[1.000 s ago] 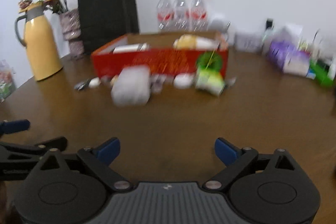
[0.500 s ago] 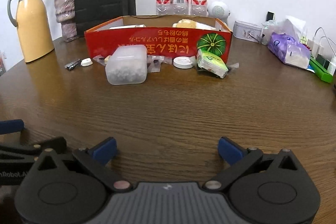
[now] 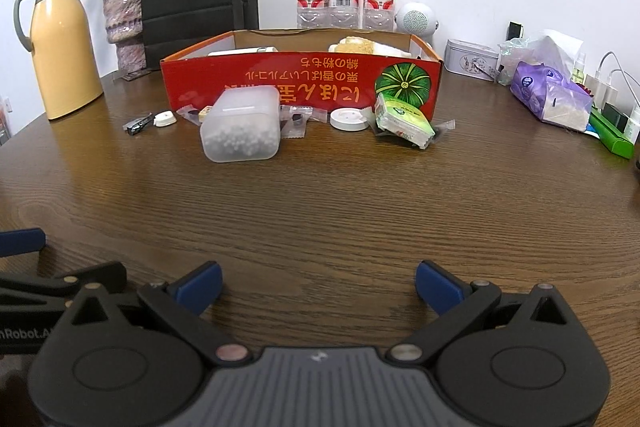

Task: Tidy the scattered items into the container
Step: 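Withdraw both tools from the box back toward the table, then grasp the translucent plastic box with the right tool while the left tool grasps a black packet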

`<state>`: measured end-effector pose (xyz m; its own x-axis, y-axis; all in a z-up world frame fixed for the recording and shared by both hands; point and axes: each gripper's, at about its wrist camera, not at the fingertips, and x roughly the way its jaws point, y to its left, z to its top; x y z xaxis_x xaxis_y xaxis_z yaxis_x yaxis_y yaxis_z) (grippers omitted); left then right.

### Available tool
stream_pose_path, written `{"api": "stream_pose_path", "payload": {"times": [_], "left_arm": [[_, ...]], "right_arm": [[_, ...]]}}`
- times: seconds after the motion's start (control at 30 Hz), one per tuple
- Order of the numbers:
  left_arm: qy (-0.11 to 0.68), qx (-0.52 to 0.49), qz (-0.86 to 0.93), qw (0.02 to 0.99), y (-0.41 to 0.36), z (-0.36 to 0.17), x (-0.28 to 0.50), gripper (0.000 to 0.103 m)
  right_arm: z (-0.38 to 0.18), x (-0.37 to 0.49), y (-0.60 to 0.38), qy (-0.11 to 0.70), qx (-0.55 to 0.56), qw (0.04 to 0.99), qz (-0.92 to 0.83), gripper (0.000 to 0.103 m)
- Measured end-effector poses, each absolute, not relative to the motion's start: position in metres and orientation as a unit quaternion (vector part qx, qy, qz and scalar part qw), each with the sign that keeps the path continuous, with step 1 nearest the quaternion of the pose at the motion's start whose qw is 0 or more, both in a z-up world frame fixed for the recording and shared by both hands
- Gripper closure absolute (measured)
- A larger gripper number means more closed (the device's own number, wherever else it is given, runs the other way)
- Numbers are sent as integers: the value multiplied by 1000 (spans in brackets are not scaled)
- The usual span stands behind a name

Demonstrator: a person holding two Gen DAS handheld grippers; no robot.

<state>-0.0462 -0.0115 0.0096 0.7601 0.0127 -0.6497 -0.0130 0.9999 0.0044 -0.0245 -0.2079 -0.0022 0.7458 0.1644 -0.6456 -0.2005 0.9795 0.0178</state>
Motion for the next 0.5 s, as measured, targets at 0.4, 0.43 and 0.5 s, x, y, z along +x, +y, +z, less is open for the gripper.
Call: {"api": "stream_pose_path", "payload": {"times": [0.4, 0.43, 0.5], "left_arm": [[337, -6, -47, 940, 2, 14, -37, 0], [336, 0, -64, 940, 10, 20, -28, 0], [311, 22, -72, 947, 30, 36, -6, 0]], "right_arm": [[0, -23, -208, 344, -26, 934, 93, 0], [3, -22, -207, 342, -29, 935, 88, 1], [15, -22, -202, 296, -49, 949, 96, 1]]}}
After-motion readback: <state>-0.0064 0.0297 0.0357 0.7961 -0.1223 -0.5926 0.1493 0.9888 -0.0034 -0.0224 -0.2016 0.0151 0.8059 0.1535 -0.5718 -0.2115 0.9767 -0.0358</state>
